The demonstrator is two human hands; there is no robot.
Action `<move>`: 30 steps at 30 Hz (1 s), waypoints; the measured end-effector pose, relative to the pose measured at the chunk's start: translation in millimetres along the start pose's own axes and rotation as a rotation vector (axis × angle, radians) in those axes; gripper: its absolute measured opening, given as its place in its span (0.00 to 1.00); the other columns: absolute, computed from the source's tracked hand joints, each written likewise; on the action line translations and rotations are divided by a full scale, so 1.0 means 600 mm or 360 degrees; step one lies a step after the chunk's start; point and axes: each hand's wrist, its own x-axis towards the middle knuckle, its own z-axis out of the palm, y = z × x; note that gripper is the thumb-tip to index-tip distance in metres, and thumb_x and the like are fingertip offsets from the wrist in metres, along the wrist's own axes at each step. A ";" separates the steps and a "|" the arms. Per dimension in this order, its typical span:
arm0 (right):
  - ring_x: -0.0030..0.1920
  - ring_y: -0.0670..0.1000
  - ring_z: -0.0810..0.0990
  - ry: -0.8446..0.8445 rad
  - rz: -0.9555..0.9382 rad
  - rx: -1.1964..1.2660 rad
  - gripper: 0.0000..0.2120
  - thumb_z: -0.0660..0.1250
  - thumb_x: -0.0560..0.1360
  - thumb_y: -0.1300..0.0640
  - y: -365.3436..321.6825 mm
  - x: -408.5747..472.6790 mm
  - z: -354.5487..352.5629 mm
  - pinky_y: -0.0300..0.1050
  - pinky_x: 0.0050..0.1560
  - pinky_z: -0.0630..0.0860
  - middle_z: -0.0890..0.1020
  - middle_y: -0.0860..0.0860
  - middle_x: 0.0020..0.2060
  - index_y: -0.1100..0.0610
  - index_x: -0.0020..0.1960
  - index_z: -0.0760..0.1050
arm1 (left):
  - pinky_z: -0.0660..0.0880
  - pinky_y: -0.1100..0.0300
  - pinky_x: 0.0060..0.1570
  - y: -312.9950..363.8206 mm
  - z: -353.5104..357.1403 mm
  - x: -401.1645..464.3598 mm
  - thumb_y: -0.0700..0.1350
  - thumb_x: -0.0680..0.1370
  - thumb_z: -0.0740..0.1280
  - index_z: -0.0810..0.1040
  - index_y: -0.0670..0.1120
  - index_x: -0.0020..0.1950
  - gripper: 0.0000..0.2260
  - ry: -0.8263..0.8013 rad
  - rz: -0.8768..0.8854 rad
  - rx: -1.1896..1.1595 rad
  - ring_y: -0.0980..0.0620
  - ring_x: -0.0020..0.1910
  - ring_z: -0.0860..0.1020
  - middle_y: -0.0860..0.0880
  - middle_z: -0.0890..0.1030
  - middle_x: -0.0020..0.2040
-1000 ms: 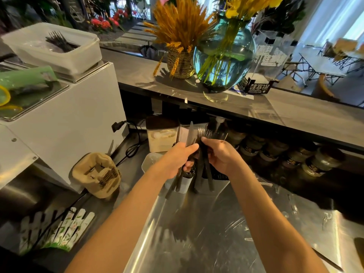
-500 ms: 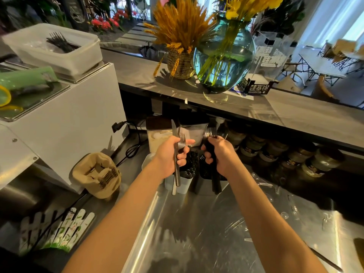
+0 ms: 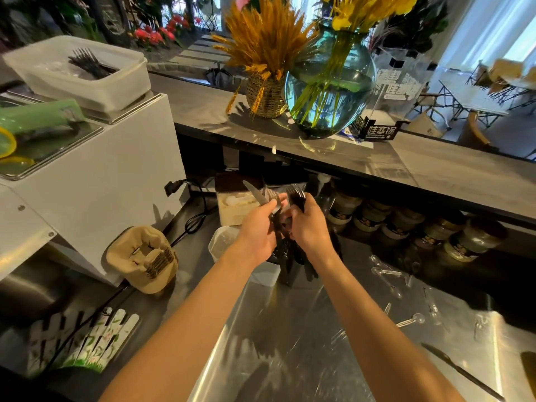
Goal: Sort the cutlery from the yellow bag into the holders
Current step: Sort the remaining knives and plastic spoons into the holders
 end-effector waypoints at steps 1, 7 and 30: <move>0.47 0.49 0.82 0.0016 -0.0036 -0.0065 0.08 0.56 0.84 0.61 0.001 0.001 0.005 0.37 0.40 0.75 0.82 0.52 0.48 0.57 0.60 0.72 | 0.77 0.53 0.54 -0.004 0.003 -0.002 0.46 0.85 0.57 0.79 0.43 0.63 0.14 -0.0010 -0.0040 -0.0066 0.48 0.57 0.82 0.44 0.83 0.57; 0.46 0.49 0.82 0.0127 -0.0053 -0.0174 0.11 0.64 0.82 0.51 0.007 0.003 0.021 0.48 0.49 0.80 0.82 0.50 0.45 0.57 0.59 0.75 | 0.78 0.54 0.57 -0.012 0.013 -0.008 0.52 0.86 0.55 0.76 0.45 0.69 0.18 -0.0085 -0.0082 -0.0165 0.47 0.61 0.81 0.43 0.82 0.61; 0.30 0.46 0.73 -0.0139 0.0529 0.1470 0.10 0.58 0.80 0.54 0.020 0.014 -0.105 0.37 0.27 0.66 0.76 0.48 0.35 0.55 0.55 0.76 | 0.79 0.48 0.48 -0.059 0.032 -0.014 0.45 0.85 0.53 0.80 0.41 0.56 0.17 -0.0279 -0.0421 0.0700 0.40 0.48 0.82 0.39 0.83 0.49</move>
